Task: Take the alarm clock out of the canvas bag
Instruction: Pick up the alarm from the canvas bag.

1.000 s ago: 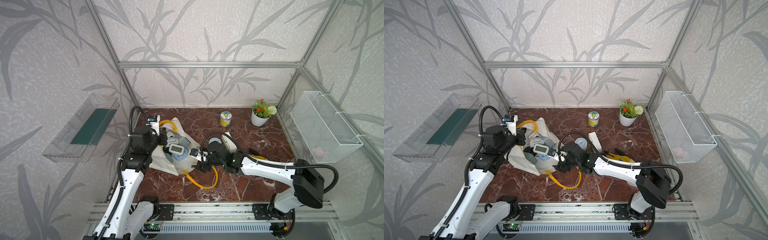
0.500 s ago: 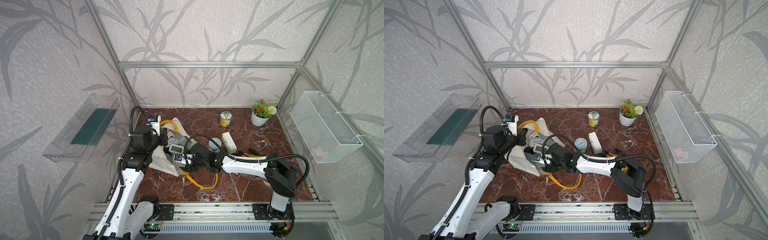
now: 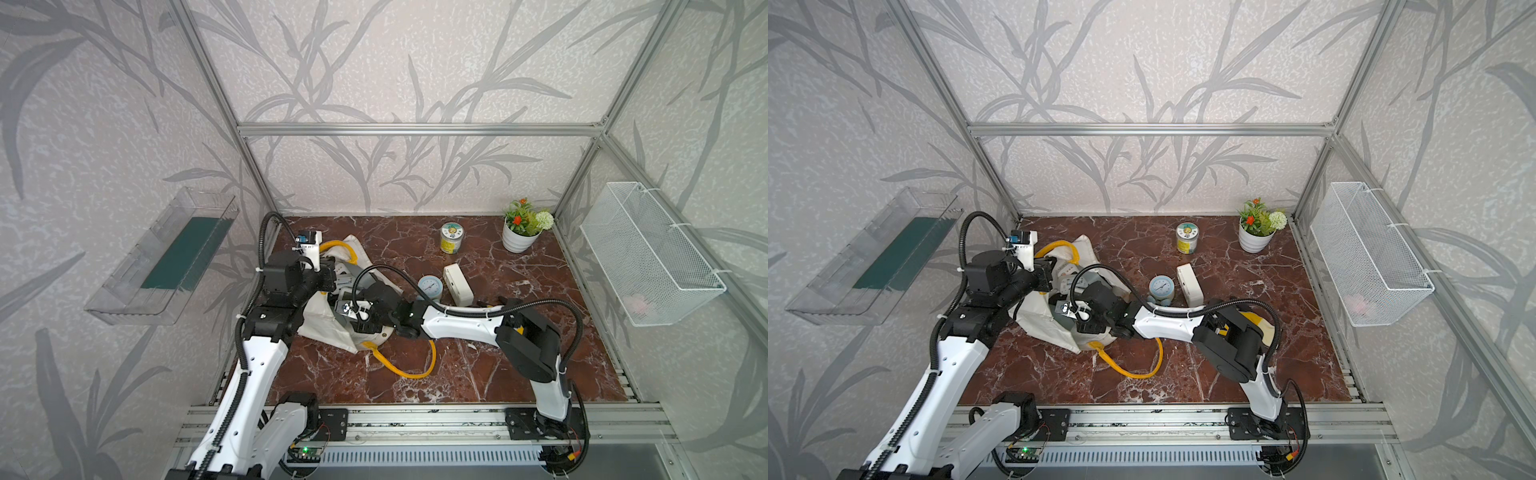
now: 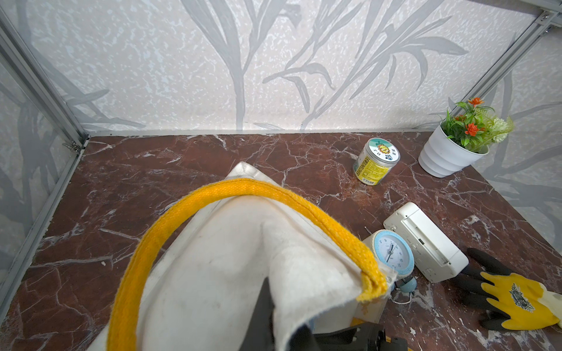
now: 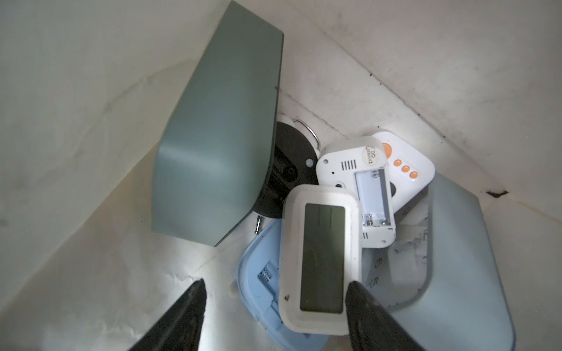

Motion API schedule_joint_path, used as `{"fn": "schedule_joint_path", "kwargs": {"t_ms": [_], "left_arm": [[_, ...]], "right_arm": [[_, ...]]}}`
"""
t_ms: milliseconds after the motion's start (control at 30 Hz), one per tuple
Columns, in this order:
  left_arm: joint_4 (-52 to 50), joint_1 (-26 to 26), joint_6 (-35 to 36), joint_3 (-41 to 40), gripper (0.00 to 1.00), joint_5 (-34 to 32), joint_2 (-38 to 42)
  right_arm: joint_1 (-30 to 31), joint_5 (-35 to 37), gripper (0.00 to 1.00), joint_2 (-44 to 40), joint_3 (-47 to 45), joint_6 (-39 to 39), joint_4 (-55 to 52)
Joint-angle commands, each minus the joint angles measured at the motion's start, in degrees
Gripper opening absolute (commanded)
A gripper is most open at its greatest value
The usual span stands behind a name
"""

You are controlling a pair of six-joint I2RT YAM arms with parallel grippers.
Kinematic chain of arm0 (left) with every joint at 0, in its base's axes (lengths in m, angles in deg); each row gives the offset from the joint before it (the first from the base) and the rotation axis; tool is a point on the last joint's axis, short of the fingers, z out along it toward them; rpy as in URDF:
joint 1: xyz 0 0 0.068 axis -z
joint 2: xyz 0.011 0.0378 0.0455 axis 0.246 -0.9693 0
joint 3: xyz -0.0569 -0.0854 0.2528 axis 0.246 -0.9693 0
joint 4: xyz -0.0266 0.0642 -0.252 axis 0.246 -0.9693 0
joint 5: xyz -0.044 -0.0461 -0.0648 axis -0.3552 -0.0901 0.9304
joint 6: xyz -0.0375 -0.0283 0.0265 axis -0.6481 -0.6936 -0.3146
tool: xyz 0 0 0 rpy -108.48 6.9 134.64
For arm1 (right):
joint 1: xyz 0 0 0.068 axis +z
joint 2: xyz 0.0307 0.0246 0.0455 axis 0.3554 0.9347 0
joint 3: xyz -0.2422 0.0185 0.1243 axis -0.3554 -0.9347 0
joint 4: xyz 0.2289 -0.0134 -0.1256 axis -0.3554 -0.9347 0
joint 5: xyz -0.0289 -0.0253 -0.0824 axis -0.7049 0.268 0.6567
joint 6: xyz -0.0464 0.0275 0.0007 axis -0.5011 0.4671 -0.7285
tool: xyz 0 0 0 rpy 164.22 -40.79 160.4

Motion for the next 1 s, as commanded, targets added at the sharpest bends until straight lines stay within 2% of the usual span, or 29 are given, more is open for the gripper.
{"fn": "schedule_joint_path", "kwargs": {"t_ms": [0,500,833,967], "left_arm": [[3.7,-0.2,-0.3,2.7,0.00,2.3,1.1],[3.8,-0.2,-0.3,2.8,0.00,2.8,0.9],[3.5,-0.2,-0.1,2.8,0.00,2.6,1.3],[3.7,-0.2,-0.1,2.6,0.00,2.6,1.2]], "right_arm": [[-0.9,0.2,0.75,2.1,3.3,-1.2,-1.0],[-2.9,-3.8,0.76,8.7,12.2,-2.0,-10.2],[-2.9,-5.4,0.70,10.9,15.2,-0.3,-14.2],[-2.9,-6.1,0.62,11.0,15.4,0.4,-15.8]]}}
